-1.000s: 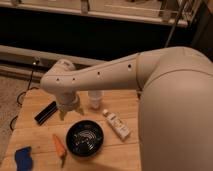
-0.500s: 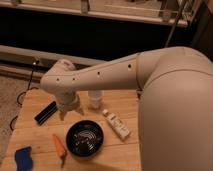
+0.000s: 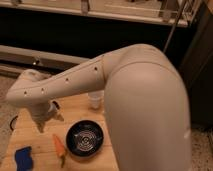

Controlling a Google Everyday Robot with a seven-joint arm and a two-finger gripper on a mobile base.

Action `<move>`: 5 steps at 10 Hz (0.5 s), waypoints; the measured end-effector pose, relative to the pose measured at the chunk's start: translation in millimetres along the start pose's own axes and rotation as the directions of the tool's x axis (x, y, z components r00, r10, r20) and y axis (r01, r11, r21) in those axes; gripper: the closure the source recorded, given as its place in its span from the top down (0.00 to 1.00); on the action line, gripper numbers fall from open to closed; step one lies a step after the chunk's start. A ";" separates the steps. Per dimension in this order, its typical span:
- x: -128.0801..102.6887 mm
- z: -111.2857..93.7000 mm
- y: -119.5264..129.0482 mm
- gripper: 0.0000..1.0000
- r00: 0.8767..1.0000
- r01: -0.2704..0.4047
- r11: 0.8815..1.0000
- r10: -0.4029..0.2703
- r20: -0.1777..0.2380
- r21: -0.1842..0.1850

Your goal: Place the pepper on the white sponge

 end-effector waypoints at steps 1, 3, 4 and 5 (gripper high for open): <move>-1.6 19.5 14.5 0.65 0.998 0.045 0.999 -0.045 -0.035 0.013; 1.3 53.2 17.2 0.65 0.993 0.069 0.997 -0.065 -0.099 0.035; 3.5 70.0 13.0 0.65 0.990 0.071 0.996 -0.064 -0.128 0.045; 5.6 83.4 9.1 0.65 0.987 0.069 0.996 -0.061 -0.150 0.050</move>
